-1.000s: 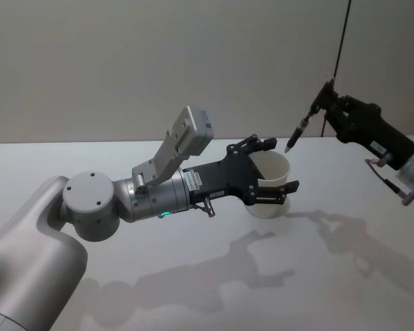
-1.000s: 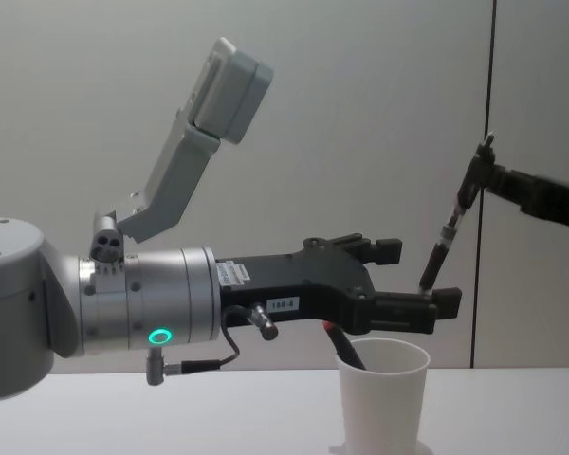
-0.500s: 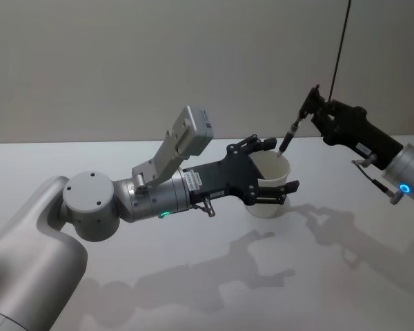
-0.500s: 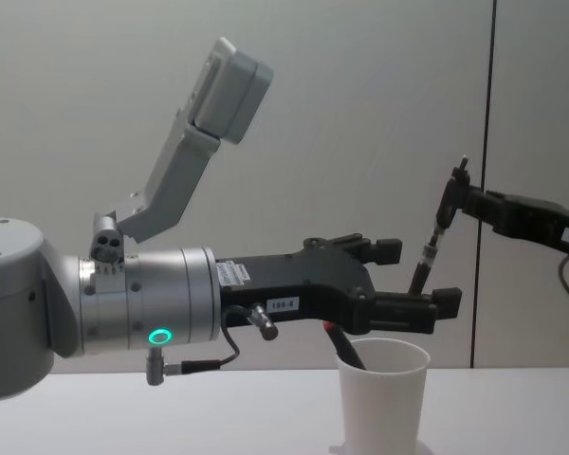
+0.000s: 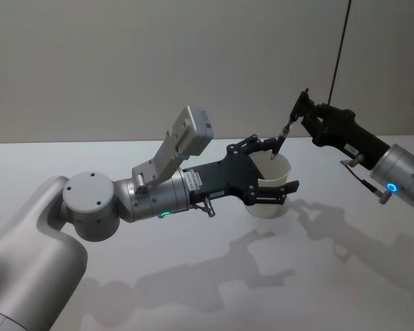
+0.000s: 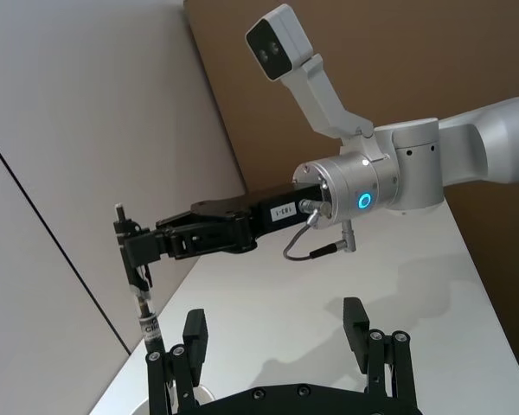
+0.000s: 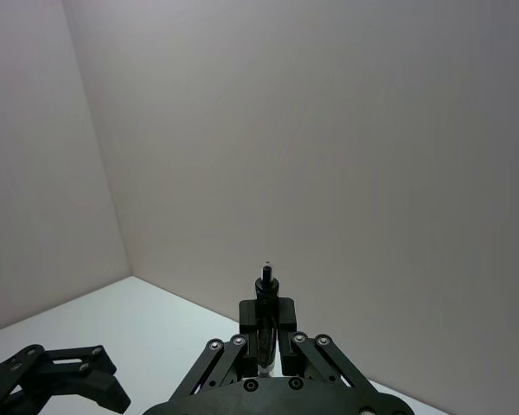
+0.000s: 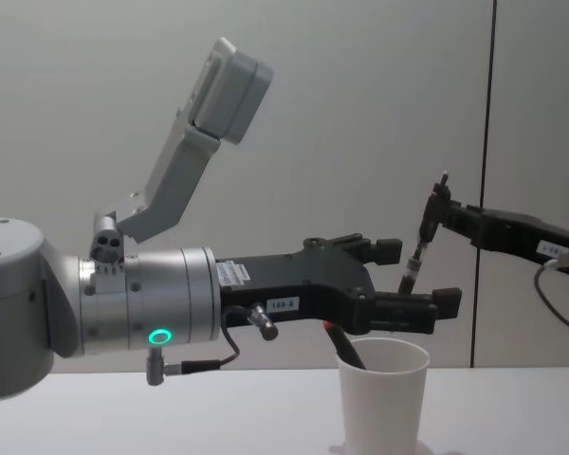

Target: Place the pen into the pen holder.

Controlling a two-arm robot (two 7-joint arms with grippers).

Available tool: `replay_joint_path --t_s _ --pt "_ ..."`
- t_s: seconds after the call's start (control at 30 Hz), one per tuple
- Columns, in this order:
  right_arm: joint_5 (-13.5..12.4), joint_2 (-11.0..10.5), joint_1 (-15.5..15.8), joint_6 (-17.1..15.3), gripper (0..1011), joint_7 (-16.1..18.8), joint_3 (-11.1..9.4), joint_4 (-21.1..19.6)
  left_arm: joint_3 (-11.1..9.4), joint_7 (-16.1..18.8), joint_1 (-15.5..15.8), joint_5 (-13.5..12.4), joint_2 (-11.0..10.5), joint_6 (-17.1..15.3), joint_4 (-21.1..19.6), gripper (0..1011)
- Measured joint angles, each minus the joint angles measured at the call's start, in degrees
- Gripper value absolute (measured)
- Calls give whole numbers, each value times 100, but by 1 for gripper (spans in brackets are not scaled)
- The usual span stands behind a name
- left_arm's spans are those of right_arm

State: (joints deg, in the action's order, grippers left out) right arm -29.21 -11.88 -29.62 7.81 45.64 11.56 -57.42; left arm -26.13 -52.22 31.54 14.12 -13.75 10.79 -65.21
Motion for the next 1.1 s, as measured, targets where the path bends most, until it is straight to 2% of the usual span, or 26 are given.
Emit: replay_joint_path --t_s 0.7,0.77,0.83,1.1 --pt "228 105 -186 186 128 -93 168 427 0 0 0 0 0 0 0 1004" --pt "253 109 -196 206 158 -101 181 458 0 0 0 0 0 0 0 1004" --pt "272 114 -206 225 245 -109 192 487 0 0 0 0 0 0 0 1004" --pt "299 123 -231 279 485 -124 215 559 0 0 0 0 0 0 0 1004"
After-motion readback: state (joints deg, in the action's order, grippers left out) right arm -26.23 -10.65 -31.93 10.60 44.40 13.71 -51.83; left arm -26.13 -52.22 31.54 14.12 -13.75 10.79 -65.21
